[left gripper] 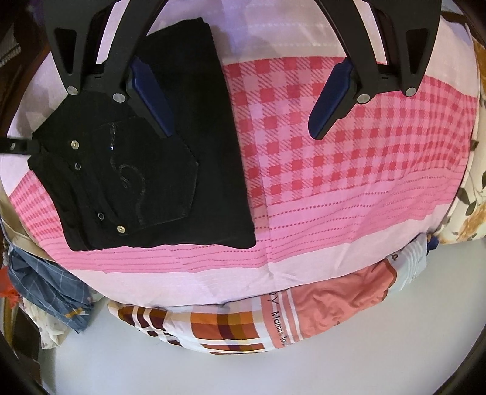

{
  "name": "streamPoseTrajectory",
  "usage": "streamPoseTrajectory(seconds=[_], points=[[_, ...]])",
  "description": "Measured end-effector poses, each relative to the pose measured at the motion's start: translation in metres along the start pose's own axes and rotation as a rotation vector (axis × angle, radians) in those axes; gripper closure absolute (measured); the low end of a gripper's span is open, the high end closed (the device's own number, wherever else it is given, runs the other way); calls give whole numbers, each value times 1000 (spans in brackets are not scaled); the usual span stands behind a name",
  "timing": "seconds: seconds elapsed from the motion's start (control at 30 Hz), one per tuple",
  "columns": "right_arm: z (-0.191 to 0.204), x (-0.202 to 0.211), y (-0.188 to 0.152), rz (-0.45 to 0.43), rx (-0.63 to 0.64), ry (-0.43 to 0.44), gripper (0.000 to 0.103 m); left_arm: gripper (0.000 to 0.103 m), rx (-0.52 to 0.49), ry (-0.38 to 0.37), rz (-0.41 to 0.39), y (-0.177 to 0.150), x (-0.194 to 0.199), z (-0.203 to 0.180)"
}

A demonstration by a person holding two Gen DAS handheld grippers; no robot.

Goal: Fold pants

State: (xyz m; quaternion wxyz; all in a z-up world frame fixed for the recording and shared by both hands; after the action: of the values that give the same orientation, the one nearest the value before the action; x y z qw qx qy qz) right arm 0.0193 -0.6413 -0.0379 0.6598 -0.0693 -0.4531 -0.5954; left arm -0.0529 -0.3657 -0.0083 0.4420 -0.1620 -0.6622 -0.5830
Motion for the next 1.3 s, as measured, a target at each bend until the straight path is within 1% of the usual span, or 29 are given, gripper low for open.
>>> streamPoseTrajectory(seconds=[0.07,0.17,0.27,0.33,0.4,0.47,0.5,0.6,0.73,0.8,0.87,0.97,1.03,1.17,1.3], points=[[3,2,-2,0,34,-18,50,13,7,0,-2,2,0,2],[2,2,-4,12,33,-27,50,13,1,8,-8,4,-1,3],[3,5,1,22,18,-35,46,13,-10,8,-10,5,-3,3],[2,11,9,-13,16,-47,37,13,-18,7,-7,7,-5,2],[-1,18,20,-55,-11,-48,22,13,-21,5,-8,9,-7,2],[-5,21,32,-87,-60,-17,16,13,-21,4,-9,10,-8,2],[-7,22,36,-98,-75,-9,15,13,-21,3,-8,10,-8,2],[-9,17,49,-110,-93,4,15,13,-21,2,-7,12,-10,3],[-6,1,54,-94,-62,-25,15,13,-16,2,0,15,-16,5],[-5,-12,55,-73,-48,-44,15,13,-14,1,4,16,-18,6],[-2,-22,54,-54,-37,-45,15,13,-16,2,7,17,-21,6],[4,-27,53,-59,11,-66,11,12,-23,8,10,18,-25,5],[5,-28,51,-60,20,-68,11,12,-28,8,12,20,-27,4],[5,-28,54,-55,16,-31,9,12,-26,6,20,20,-32,4],[1,-27,60,-64,-8,10,9,10,-17,-20,42,20,-41,3]])
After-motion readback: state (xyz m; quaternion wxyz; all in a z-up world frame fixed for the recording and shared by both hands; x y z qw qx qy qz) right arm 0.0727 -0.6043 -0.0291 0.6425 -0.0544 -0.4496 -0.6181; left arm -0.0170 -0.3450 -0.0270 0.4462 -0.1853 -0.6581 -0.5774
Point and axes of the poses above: each gripper's, at about its wrist camera, not at the fingertips, and x roughly against the way its jaws point, z to its left, y to its top, the point moved 7 cm from there along -x, roughly the way its jaws point, and after that the axes turned 2 degrees about y, right-handed, at the moved point
